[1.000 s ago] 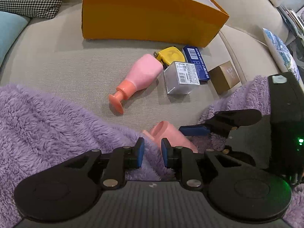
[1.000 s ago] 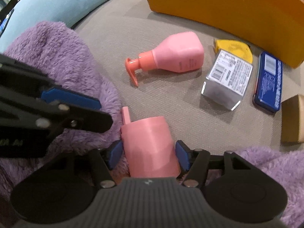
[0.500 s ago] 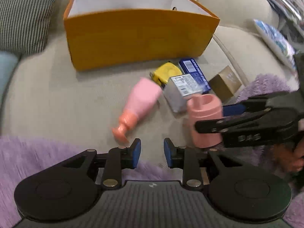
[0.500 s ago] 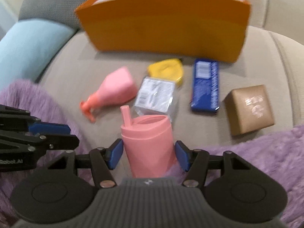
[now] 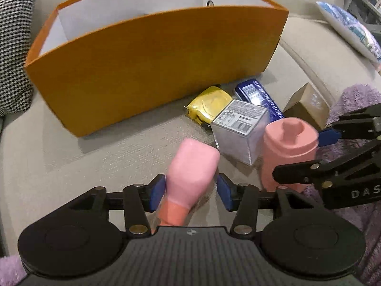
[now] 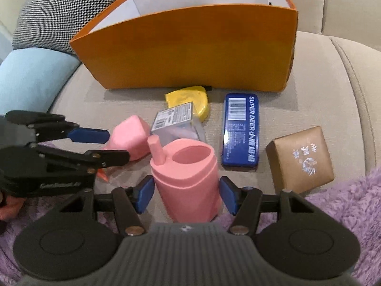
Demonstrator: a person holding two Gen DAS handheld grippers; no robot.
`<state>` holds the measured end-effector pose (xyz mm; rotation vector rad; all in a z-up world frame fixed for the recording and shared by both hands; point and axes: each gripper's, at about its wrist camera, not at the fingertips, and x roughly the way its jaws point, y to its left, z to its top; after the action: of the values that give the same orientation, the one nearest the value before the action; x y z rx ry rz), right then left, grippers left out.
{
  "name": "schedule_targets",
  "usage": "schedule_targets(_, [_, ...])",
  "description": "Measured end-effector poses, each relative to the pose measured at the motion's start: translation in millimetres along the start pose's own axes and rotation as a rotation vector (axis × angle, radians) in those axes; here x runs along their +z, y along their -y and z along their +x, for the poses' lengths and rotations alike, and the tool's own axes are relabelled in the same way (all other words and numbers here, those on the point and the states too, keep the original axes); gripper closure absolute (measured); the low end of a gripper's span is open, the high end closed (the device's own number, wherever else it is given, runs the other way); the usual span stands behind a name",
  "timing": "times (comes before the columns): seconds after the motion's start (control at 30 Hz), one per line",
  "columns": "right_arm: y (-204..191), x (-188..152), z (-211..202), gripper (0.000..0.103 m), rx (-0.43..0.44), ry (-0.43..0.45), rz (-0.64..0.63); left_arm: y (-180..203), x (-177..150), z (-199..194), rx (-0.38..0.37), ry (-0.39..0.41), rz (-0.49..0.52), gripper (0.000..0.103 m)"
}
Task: Organize rigid objects
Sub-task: 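Grasp the pink cup with the right tool while the left reaches the pink pump bottle, then grasp the pink pump bottle with the left tool while the right holds the pink cup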
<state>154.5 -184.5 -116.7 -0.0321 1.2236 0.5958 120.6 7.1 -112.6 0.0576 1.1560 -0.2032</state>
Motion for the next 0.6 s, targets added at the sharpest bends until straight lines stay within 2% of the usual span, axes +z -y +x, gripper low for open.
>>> schedule_targets(0.13, [5, 4, 2, 0.042, -0.007, -0.015, -0.005, 0, 3, 10, 0.010, -0.018, 0.011, 0.045])
schedule_targets(0.27, [5, 10, 2, 0.042, -0.031, -0.013, -0.035, -5, 3, 17, -0.013, -0.043, -0.020, 0.050])
schedule_targets(0.4, [3, 13, -4, 0.042, -0.054, -0.035, -0.067, -7, 0, 13, -0.010, -0.058, -0.062, 0.051])
schedule_targets(0.6, [7, 11, -15, 0.045, -0.023, -0.062, -0.028, -4, -16, 0, -0.085, -0.064, -0.153, 0.051])
